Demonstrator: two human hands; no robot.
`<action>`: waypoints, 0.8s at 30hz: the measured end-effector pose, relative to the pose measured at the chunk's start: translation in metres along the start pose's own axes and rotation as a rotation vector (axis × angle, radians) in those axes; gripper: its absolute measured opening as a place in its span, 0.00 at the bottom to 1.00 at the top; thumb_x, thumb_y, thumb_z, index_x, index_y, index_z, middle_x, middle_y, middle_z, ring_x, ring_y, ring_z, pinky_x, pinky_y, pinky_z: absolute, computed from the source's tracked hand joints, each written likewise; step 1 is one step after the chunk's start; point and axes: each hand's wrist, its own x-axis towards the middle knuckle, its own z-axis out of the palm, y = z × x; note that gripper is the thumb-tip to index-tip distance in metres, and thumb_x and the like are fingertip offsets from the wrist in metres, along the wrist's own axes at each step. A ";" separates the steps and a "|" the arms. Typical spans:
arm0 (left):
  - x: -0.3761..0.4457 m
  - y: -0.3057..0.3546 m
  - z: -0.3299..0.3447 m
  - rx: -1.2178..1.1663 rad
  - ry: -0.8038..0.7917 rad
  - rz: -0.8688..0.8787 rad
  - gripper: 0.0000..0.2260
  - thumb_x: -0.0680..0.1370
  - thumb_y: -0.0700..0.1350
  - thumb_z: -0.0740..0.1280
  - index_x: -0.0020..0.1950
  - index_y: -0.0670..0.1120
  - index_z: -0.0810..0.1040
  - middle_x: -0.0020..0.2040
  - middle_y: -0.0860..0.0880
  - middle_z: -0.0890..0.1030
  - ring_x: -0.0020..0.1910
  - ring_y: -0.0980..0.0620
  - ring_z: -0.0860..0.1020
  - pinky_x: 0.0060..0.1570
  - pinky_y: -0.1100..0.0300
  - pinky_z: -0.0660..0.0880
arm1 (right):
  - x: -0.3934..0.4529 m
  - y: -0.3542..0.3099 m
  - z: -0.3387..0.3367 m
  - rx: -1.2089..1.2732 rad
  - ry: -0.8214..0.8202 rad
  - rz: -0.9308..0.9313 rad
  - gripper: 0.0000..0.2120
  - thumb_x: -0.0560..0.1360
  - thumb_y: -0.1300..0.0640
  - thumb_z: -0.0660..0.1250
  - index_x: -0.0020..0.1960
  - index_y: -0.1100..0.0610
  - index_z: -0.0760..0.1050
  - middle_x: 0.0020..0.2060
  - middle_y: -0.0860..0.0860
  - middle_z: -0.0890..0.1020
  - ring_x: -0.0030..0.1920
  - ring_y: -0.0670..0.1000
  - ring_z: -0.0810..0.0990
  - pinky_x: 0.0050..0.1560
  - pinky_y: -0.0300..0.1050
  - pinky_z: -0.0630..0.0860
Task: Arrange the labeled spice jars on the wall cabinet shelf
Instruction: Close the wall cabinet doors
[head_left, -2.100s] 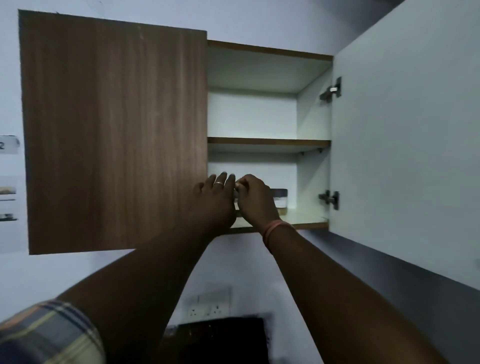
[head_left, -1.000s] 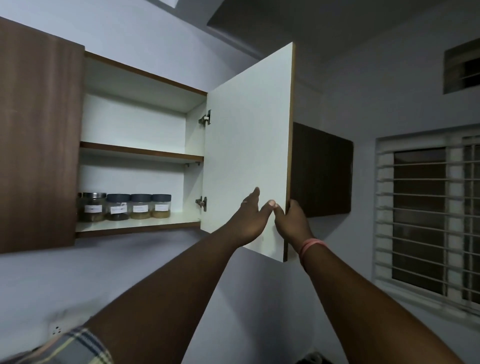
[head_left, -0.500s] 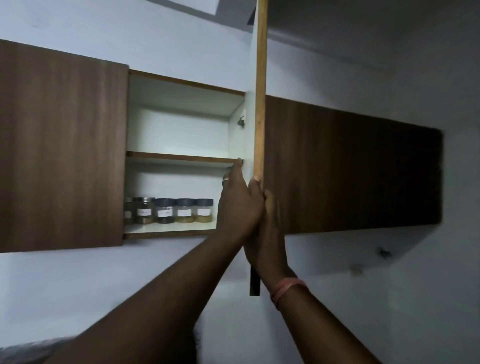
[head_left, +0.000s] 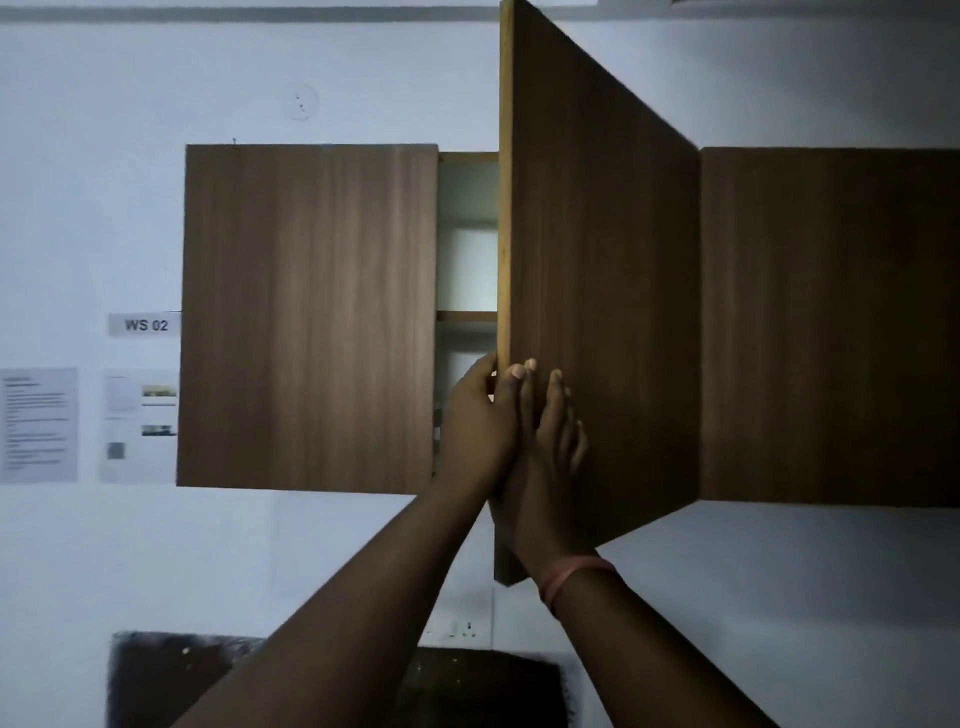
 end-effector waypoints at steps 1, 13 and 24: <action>0.006 -0.009 -0.011 0.019 -0.013 -0.029 0.13 0.85 0.49 0.60 0.60 0.47 0.82 0.52 0.50 0.86 0.52 0.54 0.84 0.57 0.51 0.82 | 0.005 -0.010 0.012 -0.053 0.015 -0.008 0.44 0.78 0.45 0.66 0.84 0.50 0.45 0.83 0.60 0.53 0.82 0.60 0.54 0.79 0.61 0.54; 0.072 -0.170 -0.111 0.564 -0.252 -0.210 0.11 0.82 0.43 0.63 0.62 0.43 0.80 0.58 0.42 0.83 0.54 0.47 0.81 0.54 0.53 0.78 | 0.051 -0.056 0.156 -0.194 0.040 -0.023 0.37 0.80 0.45 0.63 0.84 0.53 0.52 0.80 0.64 0.59 0.78 0.68 0.61 0.74 0.71 0.61; 0.115 -0.253 -0.089 0.775 -0.005 0.079 0.31 0.81 0.56 0.53 0.83 0.50 0.52 0.84 0.42 0.44 0.82 0.38 0.41 0.79 0.42 0.48 | 0.080 -0.052 0.220 -0.209 0.012 -0.040 0.34 0.84 0.42 0.53 0.84 0.47 0.42 0.83 0.60 0.49 0.82 0.65 0.51 0.77 0.71 0.53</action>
